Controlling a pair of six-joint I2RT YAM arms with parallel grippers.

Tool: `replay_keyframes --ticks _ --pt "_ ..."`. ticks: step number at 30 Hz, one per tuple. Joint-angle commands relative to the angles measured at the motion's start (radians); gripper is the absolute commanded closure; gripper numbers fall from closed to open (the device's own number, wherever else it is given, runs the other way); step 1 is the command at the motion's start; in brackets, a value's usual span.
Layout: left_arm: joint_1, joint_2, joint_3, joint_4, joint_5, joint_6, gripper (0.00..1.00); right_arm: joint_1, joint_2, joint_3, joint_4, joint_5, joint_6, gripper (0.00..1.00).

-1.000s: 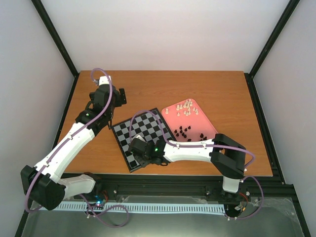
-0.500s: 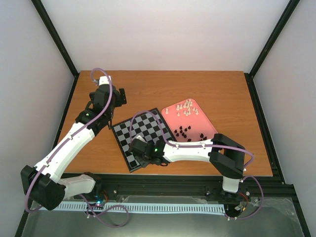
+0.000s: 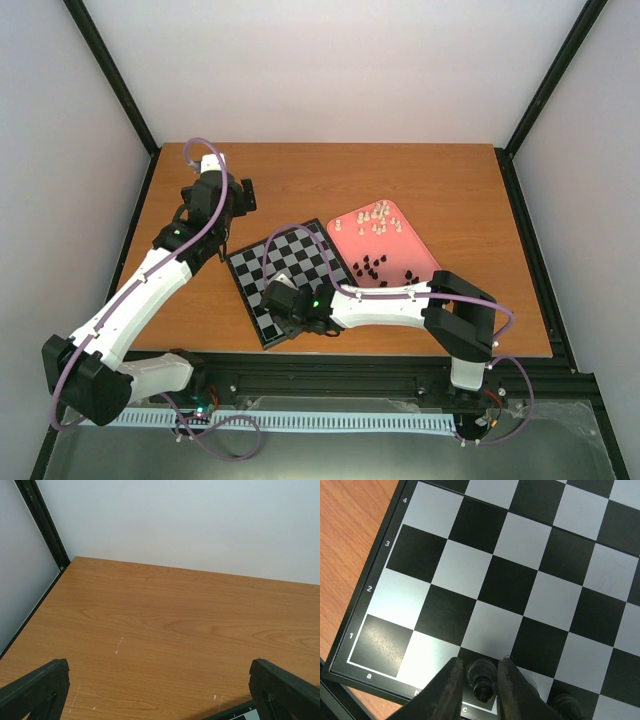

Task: Set up the chess pieces on the board
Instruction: Place the chess piece on the chessboard, then pick up the chess piece from the storage box.

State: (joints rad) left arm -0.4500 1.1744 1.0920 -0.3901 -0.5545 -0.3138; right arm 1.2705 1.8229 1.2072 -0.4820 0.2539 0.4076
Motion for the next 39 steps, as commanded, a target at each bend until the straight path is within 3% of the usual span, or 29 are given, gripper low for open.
replay_keyframes --ticks 1,7,11,16,23,31,39 --pt "-0.009 -0.013 0.006 0.007 -0.003 -0.002 0.0 0.01 -0.025 -0.013 0.012 0.006 -0.003 0.77" --pt "-0.008 -0.012 0.008 0.006 -0.007 0.0 0.0 0.01 -0.119 -0.029 0.028 -0.008 -0.03 0.72" --pt "-0.008 -0.016 0.006 0.005 -0.007 -0.002 0.0 0.009 -0.17 -0.037 -0.011 0.072 -0.019 0.72" --pt "-0.008 -0.015 0.006 0.007 0.004 -0.004 0.0 -0.016 -0.237 -0.069 -0.096 0.245 0.052 0.58" --pt "-0.009 0.003 0.01 0.015 0.019 -0.002 0.0 -0.208 -0.346 -0.252 -0.149 0.272 0.156 0.58" --pt "-0.009 0.037 0.016 0.031 0.044 0.001 0.0 -0.431 -0.472 -0.442 -0.093 0.224 0.155 0.58" --pt "-0.009 0.08 0.032 0.041 0.058 0.009 0.0 -0.536 -0.419 -0.47 -0.014 0.149 0.107 0.59"
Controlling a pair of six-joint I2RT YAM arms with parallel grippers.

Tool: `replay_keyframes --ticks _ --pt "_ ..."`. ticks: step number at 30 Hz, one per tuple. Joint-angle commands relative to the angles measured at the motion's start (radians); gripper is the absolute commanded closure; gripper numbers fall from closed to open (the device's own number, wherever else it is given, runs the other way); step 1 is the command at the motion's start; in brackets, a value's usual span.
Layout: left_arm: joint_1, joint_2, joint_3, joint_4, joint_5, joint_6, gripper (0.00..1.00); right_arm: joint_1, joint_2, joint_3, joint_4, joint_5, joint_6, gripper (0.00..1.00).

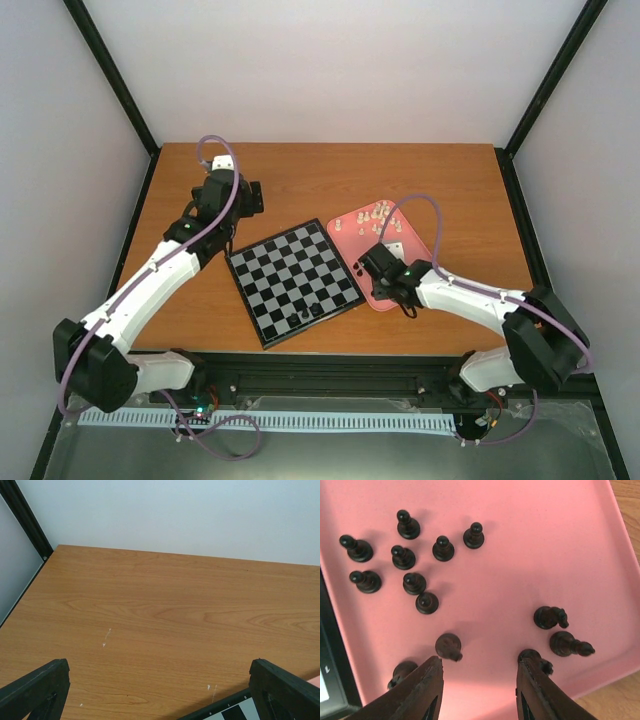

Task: Set up the chess pieces on the board
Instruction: Pick up the chess piece from the storage box.

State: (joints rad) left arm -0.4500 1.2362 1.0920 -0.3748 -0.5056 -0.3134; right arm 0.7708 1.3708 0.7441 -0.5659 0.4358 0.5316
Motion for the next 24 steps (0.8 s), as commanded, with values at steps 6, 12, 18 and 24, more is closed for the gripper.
replay_keyframes --ticks 6,12,18,24 --pt "-0.009 0.038 0.041 0.034 0.004 0.022 0.0 -0.069 0.093 0.014 0.111 -0.073 -0.047 0.6" --pt "-0.009 0.051 0.044 0.04 -0.003 0.029 0.0 -0.076 0.134 0.03 0.126 -0.083 -0.061 0.6" --pt "-0.009 0.063 0.049 0.042 -0.006 0.03 0.0 -0.082 0.145 0.028 0.136 -0.097 -0.064 0.64" --pt "-0.009 0.069 0.048 0.045 -0.003 0.028 0.0 -0.084 0.144 0.023 0.138 -0.098 -0.063 0.75"
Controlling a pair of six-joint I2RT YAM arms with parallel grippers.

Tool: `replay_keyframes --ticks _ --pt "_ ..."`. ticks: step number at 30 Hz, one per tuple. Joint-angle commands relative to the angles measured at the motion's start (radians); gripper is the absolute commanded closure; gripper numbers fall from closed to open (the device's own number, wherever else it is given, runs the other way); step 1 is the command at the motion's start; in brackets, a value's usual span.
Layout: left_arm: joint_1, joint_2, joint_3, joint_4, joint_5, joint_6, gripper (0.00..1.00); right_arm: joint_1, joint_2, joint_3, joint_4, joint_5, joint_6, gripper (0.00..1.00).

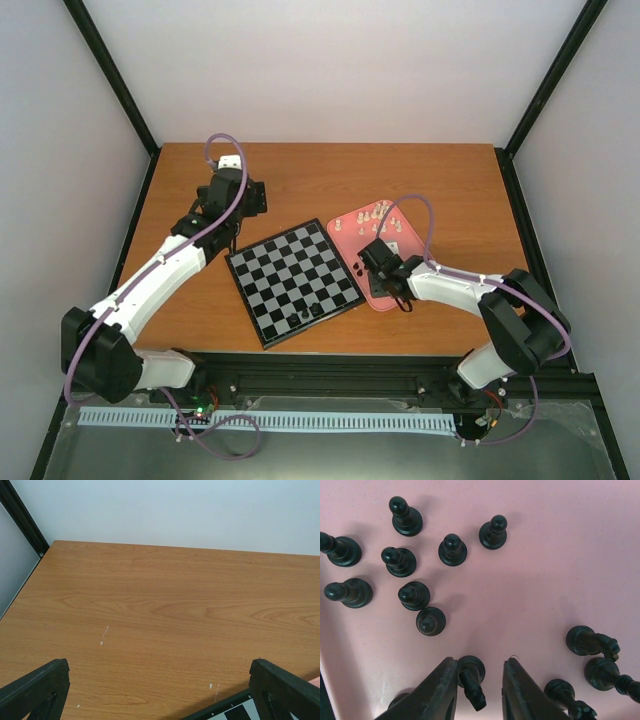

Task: Set up the chess pieces on the board
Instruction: Pick up the chess piece from the storage box, then place the chess piece on the chessboard.

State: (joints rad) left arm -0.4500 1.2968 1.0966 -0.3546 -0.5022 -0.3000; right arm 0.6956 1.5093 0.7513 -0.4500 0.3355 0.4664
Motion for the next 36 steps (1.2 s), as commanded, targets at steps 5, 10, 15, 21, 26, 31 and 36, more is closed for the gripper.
replay_keyframes --ticks 5,10,15,21,26,31,36 --pt "-0.009 0.01 0.044 0.021 -0.012 0.015 0.0 -0.01 0.009 0.017 0.021 -0.008 0.005 0.84" --pt "-0.009 0.007 0.044 0.02 -0.011 0.012 0.0 -0.01 -0.019 0.016 0.016 -0.01 0.002 0.95" --pt "-0.009 0.004 0.045 0.017 -0.01 0.009 0.0 -0.009 -0.053 0.025 -0.01 -0.006 -0.003 0.97" --pt "-0.009 -0.01 0.042 0.011 -0.012 0.005 0.0 0.046 -0.19 0.087 -0.075 -0.003 -0.032 0.97" --pt "-0.009 -0.025 0.044 0.005 -0.011 -0.008 0.0 0.223 -0.176 0.203 -0.089 -0.022 -0.046 0.97" --pt "-0.008 -0.049 0.036 -0.003 -0.011 -0.016 0.0 0.382 0.007 0.304 -0.004 -0.098 -0.074 0.97" --pt "-0.009 -0.078 0.028 -0.023 -0.033 -0.012 0.0 0.483 0.154 0.42 0.008 -0.129 -0.107 0.97"
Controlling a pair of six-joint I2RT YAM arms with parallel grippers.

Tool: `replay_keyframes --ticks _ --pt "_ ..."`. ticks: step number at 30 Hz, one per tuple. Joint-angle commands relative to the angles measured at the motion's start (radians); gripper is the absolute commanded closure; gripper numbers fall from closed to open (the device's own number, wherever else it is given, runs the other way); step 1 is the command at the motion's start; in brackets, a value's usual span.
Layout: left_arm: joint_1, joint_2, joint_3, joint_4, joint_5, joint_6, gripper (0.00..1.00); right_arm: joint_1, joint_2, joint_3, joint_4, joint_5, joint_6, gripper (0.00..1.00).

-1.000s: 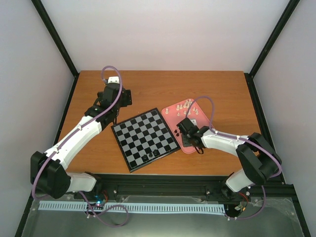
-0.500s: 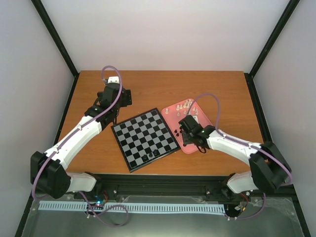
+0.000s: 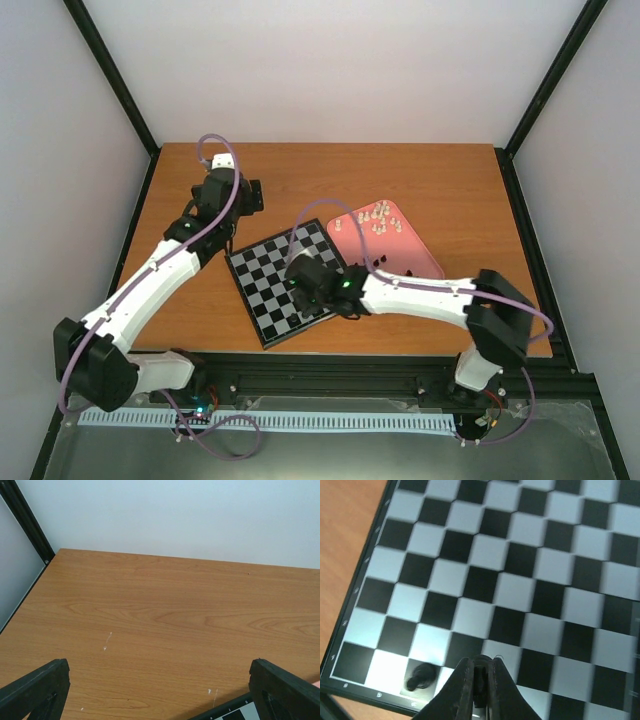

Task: Set up the chess pieces on the board
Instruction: Place the chess piece on the chessboard.

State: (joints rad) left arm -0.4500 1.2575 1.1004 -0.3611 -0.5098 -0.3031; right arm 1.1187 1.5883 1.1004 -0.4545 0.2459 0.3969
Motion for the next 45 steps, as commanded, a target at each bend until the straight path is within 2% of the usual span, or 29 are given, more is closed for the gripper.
replay_keyframes --ticks 1,14,45 --pt "-0.01 -0.048 0.019 -0.017 -0.029 -0.008 0.0 0.075 0.091 0.091 0.01 -0.046 -0.041 0.97" --pt "-0.009 -0.091 -0.002 -0.021 -0.028 -0.01 0.0 0.195 0.253 0.239 -0.061 -0.099 -0.039 0.97" --pt "-0.009 -0.094 -0.018 -0.012 -0.033 -0.008 0.0 0.187 0.323 0.202 -0.07 -0.061 0.021 0.97"
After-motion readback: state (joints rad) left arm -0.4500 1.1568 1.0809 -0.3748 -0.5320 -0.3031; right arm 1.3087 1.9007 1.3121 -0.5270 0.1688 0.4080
